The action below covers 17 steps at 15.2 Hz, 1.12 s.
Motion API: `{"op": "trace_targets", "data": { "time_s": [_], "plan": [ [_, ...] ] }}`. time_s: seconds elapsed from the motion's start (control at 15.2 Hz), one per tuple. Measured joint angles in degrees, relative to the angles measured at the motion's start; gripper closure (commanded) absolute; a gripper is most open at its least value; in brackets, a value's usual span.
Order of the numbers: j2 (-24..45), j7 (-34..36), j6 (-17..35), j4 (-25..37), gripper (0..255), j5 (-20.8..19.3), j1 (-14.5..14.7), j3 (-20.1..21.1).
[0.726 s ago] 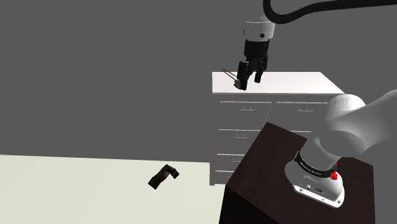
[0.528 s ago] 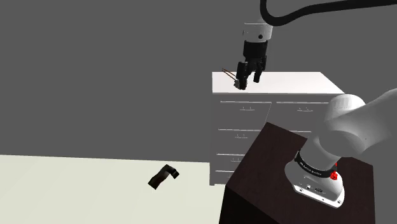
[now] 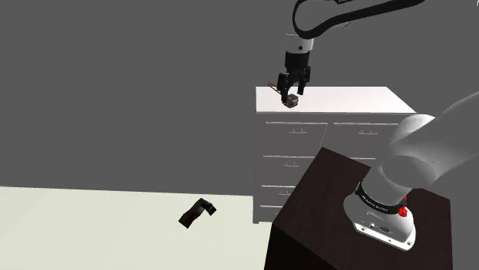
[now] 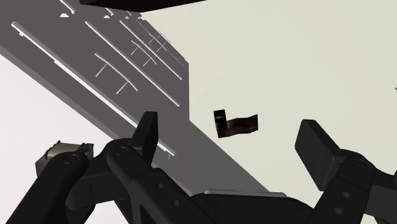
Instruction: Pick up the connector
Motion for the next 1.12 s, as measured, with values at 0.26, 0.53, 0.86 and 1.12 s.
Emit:
{"op": "trace_targets", "data": {
  "time_s": [0.26, 0.53, 0.86, 1.12],
  "plan": [
    [7.3, -2.91, 3.71, 3.63, 0, -1.3, -1.64, -2.89],
    [14.9, -5.17, 6.4, 8.64, 0, -1.49, -2.81, -5.13],
    [23.61, -8.54, 9.01, 14.8, 0, -1.04, -4.65, -7.92],
    [32.07, -11.41, 10.29, 21.93, 0, 0.45, -6.33, -9.72]
  ]
}}
